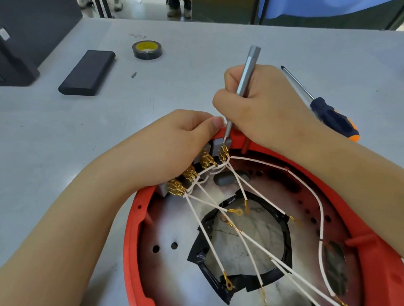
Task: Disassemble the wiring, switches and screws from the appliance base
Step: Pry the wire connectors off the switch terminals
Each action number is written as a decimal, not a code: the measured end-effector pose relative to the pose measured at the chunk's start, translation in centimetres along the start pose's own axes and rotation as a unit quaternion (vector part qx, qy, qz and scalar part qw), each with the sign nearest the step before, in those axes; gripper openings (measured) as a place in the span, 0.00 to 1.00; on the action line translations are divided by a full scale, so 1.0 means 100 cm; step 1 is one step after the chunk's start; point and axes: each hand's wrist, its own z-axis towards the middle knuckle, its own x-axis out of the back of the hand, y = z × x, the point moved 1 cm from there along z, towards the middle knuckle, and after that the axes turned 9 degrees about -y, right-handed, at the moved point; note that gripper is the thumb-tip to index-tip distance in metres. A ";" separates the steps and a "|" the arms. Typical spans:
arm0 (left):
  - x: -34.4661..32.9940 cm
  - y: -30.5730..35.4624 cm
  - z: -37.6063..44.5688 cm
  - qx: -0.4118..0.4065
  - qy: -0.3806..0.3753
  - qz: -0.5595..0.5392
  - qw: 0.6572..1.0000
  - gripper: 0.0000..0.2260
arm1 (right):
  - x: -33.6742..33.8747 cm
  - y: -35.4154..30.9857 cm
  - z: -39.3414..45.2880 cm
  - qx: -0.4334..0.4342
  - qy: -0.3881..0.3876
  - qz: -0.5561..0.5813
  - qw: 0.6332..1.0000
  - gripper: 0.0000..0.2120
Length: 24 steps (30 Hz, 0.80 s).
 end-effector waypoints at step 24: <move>0.000 0.000 0.003 0.007 0.030 0.014 0.999 0.19 | -0.002 0.002 0.014 -0.026 -0.080 0.027 0.996 0.20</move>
